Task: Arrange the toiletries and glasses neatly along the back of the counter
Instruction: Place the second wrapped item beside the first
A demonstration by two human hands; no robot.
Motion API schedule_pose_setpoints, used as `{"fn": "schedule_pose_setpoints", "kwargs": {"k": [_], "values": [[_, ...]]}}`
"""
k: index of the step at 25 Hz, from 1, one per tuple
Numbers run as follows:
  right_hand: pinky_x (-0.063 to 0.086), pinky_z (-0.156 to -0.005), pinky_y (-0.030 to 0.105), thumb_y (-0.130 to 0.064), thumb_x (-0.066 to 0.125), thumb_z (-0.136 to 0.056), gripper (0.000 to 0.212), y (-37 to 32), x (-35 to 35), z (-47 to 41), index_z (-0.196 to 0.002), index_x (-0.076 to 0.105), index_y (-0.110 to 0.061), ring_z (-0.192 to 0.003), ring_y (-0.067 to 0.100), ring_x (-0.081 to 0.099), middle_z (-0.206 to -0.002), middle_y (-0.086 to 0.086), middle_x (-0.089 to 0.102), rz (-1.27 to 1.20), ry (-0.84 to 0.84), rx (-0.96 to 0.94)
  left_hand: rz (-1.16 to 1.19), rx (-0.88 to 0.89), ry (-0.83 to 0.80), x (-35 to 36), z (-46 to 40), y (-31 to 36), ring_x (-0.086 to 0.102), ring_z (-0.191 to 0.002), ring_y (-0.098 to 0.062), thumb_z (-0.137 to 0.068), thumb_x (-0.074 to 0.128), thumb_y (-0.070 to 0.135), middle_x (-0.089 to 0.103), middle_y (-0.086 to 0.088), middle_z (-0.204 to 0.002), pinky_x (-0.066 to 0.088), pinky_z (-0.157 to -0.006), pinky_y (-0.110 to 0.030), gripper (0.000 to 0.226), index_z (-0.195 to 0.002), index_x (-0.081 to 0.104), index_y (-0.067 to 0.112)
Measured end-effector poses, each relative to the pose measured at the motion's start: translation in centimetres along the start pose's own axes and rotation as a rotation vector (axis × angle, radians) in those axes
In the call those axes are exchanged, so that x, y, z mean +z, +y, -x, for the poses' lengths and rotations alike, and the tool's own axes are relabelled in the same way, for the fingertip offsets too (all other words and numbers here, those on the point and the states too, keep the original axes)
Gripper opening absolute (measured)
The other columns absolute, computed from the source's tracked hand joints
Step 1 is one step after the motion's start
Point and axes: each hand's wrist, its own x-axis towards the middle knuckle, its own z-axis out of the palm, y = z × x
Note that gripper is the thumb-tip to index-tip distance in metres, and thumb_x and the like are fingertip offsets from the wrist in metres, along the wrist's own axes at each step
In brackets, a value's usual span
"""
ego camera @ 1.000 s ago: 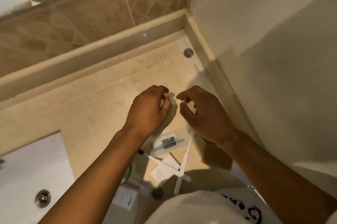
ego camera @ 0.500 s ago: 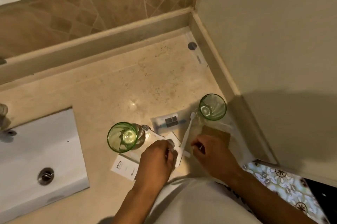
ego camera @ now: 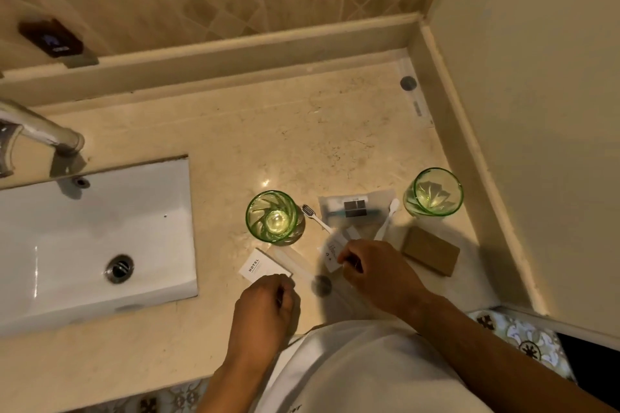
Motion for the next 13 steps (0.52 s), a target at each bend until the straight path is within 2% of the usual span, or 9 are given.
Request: {"fn": "schedule_pose_setpoints", "kwargs": {"k": [2, 4, 6, 9, 13], "values": [[0.051, -0.087, 0.016, -0.029, 0.061, -0.096, 0.016, -0.2, 0.3, -0.2, -0.108, 0.068, -0.021, -0.097, 0.007, 0.066, -0.111, -0.002, 0.07, 0.005, -0.006, 0.001, -0.022, 0.015, 0.016, 0.3, 0.2, -0.1, 0.066, -0.084, -0.018, -0.087, 0.049, 0.028, 0.073, 0.007, -0.095, 0.051, -0.073, -0.03, 0.025, -0.093, 0.074, 0.024], [0.053, -0.091, 0.018, -0.031, 0.061, -0.096, 0.016, 0.1, 0.9, 0.0, -0.108, 0.067, -0.021, -0.101, 0.008, 0.066, -0.114, -0.002, 0.07, 0.035, -0.039, 0.003, -0.04, 0.028, 0.025, 0.7, 0.3, 0.1, 0.067, -0.089, -0.02, -0.092, 0.055, 0.023, 0.074, 0.004, -0.101, 0.048, -0.074, -0.028, 0.024, -0.105, 0.075, 0.023], [0.054, -0.096, 0.025, -0.034, 0.06, -0.096, 0.02, 0.3, 1.9, 0.4, -0.109, 0.069, -0.022, -0.104, 0.01, 0.067, -0.117, -0.001, 0.071, 0.084, -0.099, 0.004, -0.025, 0.037, -0.007, 1.2, 0.3, 0.2, 0.067, -0.083, -0.023, -0.091, 0.053, 0.025, 0.074, 0.004, -0.09, 0.049, -0.07, -0.03, 0.022, -0.096, 0.074, 0.024], [0.054, -0.098, 0.031, -0.036, 0.058, -0.096, 0.025, 0.0, 3.6, 0.6, -0.11, 0.07, -0.02, -0.107, 0.016, 0.067, -0.119, 0.003, 0.07, 0.153, -0.134, 0.047, 0.017, -0.016, -0.146, 2.3, 0.0, 0.3, 0.063, -0.065, -0.019, -0.087, 0.046, 0.03, 0.068, 0.002, -0.067, 0.053, -0.063, -0.037, 0.026, -0.08, 0.069, 0.021], [0.056, -0.095, 0.034, -0.035, 0.058, -0.096, 0.032, -0.5, 5.1, 0.2, -0.119, 0.065, -0.014, -0.105, 0.022, 0.068, -0.119, 0.008, 0.068, 0.318, -0.121, 0.094, 0.05, -0.065, -0.202, 3.2, -0.7, 0.3, 0.063, -0.063, -0.019, -0.086, 0.05, 0.021, 0.068, -0.002, -0.064, 0.053, -0.063, -0.041, 0.022, -0.078, 0.07, 0.017]]}}
